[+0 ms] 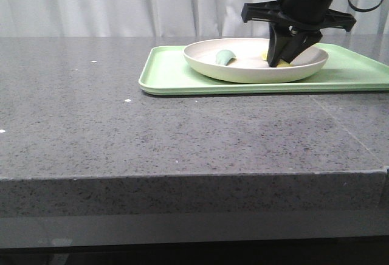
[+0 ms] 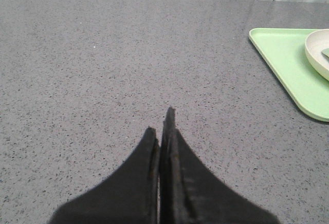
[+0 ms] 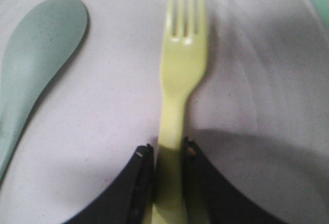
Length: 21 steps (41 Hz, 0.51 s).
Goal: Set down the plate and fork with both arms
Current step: 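Close the right gripper on the yellow fork handle, then lift the fork with the right gripper and lower it onto the tray beside the plate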
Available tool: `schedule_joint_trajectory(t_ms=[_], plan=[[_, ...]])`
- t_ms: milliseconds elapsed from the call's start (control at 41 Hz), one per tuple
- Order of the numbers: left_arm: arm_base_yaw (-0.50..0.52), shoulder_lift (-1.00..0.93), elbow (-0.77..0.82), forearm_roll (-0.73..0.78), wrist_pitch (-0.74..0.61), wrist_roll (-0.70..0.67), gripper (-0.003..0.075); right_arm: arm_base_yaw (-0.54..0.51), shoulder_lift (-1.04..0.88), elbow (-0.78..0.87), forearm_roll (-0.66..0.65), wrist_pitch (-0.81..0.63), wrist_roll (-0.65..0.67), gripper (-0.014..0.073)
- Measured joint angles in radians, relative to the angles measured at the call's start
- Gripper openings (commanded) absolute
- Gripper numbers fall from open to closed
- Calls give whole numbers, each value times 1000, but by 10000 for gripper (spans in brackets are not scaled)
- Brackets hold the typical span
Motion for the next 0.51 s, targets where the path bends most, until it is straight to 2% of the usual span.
schedule_joint_trajectory(t_ms=[292,512], plan=[[0,0,0,0,0,0,-18,2,0,0,0,-2,0,109],[0,0,0,0,0,0,-18,2,0,0,1,-2,0,-20]])
